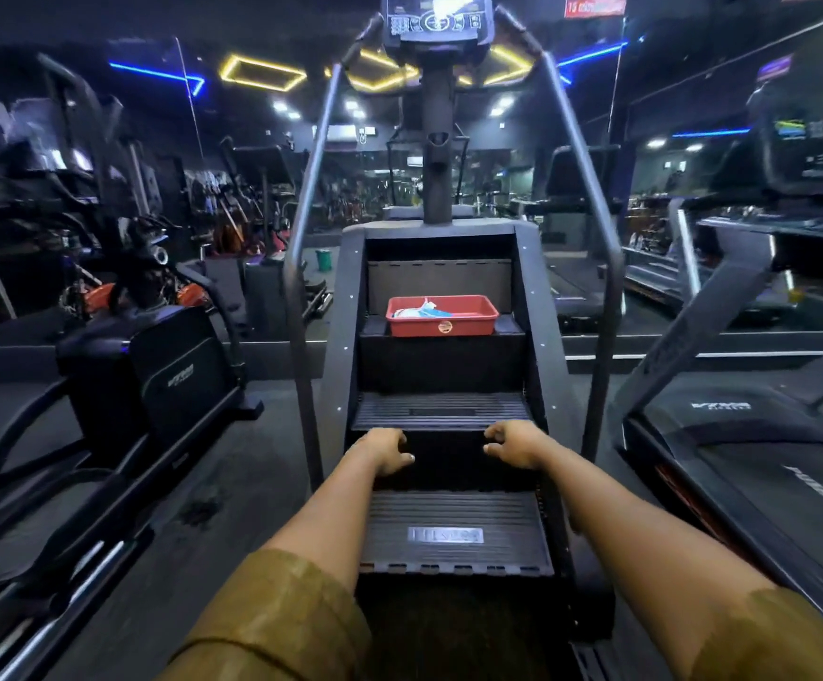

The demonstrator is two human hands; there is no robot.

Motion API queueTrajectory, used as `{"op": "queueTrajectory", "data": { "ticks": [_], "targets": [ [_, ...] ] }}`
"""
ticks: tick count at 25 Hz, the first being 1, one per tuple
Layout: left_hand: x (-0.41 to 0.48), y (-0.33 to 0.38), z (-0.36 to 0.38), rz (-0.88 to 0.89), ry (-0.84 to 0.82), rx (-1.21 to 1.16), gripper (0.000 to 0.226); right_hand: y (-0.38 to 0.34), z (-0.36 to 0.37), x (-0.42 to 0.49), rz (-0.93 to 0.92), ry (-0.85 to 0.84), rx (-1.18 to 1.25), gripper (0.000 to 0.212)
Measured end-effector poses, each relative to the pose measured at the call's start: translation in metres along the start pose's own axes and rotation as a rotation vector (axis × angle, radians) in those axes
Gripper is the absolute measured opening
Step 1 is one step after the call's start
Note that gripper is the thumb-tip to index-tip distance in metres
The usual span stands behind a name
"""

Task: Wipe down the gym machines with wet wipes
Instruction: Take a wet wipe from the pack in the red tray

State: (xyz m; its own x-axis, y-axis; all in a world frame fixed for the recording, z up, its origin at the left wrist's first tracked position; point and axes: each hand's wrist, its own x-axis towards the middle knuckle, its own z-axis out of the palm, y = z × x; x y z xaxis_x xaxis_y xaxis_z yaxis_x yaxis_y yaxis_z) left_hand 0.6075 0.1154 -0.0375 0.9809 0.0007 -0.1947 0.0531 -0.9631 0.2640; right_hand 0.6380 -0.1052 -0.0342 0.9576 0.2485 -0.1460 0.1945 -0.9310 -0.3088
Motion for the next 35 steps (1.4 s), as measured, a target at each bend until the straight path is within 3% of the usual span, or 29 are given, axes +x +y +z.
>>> {"op": "queueTrajectory", "data": {
  "ticks": [12, 18, 23, 29, 35],
  "targets": [
    [0.332, -0.054, -0.069, 0.028, 0.072, -0.055, 0.052, 0.015, -0.06, 0.341, -0.055, 0.096, 0.222, 0.037],
    [0.461, -0.07, -0.105, 0.074, 0.208, -0.088, 0.055, 0.024, -0.081, 0.482, 0.045, 0.167, 0.775, 0.016],
    [0.577, -0.054, -0.141, 0.208, 0.303, -0.052, 0.06, 0.032, -0.099, 0.579, 0.189, 0.255, 1.084, 0.025],
    [0.708, -0.057, -0.146, 0.237, 0.225, 0.024, 0.061, 0.033, -0.117, 0.698, 0.261, 0.268, 1.114, 0.011],
    [0.764, -0.074, -0.109, 0.208, 0.073, 0.055, 0.064, 0.034, -0.097, 0.786, 0.295, 0.246, 0.944, 0.018]
  ]
}}
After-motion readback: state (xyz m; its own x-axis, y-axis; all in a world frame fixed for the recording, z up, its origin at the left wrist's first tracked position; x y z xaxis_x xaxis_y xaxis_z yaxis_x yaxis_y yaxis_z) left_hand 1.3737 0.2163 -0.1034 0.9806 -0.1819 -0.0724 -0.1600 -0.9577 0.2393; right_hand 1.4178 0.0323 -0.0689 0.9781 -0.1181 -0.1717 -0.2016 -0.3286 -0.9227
